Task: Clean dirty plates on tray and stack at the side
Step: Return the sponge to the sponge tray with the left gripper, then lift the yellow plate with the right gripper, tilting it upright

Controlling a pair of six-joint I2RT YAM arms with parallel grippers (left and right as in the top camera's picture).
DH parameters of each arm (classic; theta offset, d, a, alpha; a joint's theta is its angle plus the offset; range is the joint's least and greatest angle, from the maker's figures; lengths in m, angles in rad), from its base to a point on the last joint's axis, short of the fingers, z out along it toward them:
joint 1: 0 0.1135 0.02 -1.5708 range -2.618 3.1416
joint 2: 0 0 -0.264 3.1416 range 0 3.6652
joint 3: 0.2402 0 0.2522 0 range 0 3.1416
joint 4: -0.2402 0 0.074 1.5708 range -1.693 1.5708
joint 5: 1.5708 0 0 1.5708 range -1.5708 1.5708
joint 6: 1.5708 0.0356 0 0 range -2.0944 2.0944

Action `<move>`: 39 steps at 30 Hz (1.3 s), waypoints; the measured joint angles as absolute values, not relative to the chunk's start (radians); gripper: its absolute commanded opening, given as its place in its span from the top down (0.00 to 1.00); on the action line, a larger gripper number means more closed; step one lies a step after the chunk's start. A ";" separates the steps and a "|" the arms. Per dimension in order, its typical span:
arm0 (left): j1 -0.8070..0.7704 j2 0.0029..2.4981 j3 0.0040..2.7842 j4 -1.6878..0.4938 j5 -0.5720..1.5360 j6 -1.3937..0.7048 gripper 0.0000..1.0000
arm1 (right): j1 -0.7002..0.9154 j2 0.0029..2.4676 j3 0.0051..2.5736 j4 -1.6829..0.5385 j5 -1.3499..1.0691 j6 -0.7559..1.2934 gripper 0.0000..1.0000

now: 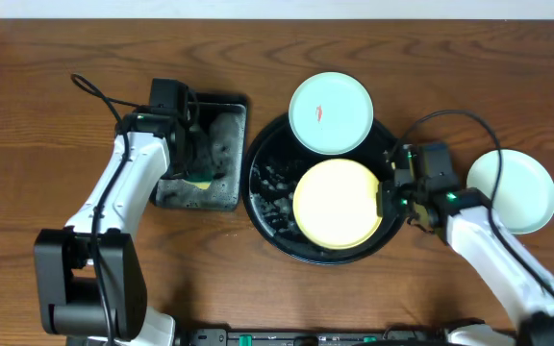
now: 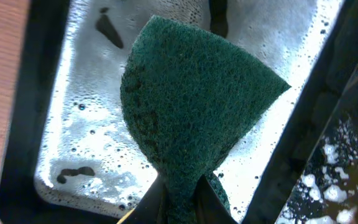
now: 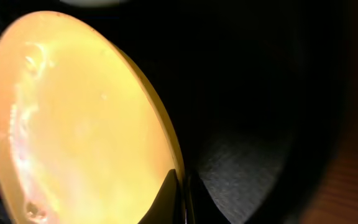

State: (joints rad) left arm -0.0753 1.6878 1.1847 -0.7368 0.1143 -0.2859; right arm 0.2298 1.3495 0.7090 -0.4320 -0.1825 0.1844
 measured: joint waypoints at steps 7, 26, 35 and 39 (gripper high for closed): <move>-0.076 1.687 1.185 -0.745 0.139 -0.258 0.59 | 0.323 1.180 0.715 -0.479 -0.012 0.172 0.99; -0.076 1.551 1.185 -0.786 0.232 -0.256 0.36 | 0.767 1.040 0.715 -0.459 0.599 0.032 0.99; -0.076 1.448 1.185 -0.805 0.237 -0.257 0.21 | 1.017 1.039 0.721 -0.365 0.934 -0.076 0.99; -0.076 1.448 1.185 -0.805 0.238 -0.257 0.20 | 1.090 1.039 0.723 -0.306 1.037 -0.168 0.99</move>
